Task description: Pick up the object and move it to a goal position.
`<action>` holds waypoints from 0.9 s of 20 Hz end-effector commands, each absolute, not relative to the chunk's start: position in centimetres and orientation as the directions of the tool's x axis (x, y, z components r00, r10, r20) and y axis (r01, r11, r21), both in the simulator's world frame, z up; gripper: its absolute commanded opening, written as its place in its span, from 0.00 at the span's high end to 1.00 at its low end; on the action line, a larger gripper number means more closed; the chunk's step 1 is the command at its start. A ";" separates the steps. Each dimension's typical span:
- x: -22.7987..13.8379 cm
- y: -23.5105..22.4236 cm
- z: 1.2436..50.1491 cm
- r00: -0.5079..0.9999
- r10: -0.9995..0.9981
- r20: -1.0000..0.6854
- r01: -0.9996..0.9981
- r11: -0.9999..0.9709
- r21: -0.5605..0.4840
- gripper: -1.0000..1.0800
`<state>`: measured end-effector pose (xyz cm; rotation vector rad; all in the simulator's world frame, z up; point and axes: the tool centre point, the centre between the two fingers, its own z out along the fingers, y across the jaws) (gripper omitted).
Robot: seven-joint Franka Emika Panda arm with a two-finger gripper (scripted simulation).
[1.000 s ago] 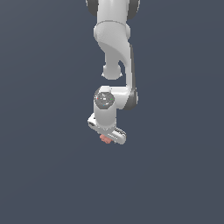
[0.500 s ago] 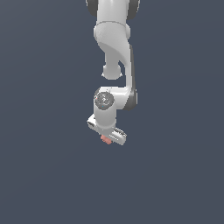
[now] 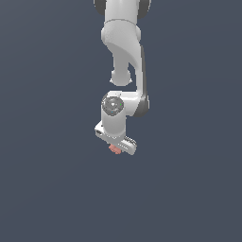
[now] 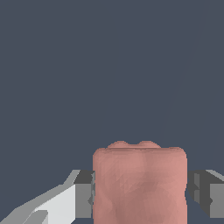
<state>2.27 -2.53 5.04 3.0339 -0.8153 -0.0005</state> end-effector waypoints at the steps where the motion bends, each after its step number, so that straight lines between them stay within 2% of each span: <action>1: 1.9 -2.4 5.8 0.865 -0.501 0.000 -0.501 -0.865 0.000 1.00; 8: 0.1 -2.1 9.3 0.865 -0.501 0.000 -0.501 -0.865 -0.001 1.00; 18: -3.8 -1.3 16.8 0.865 -0.501 0.000 -0.501 -0.865 -0.001 1.00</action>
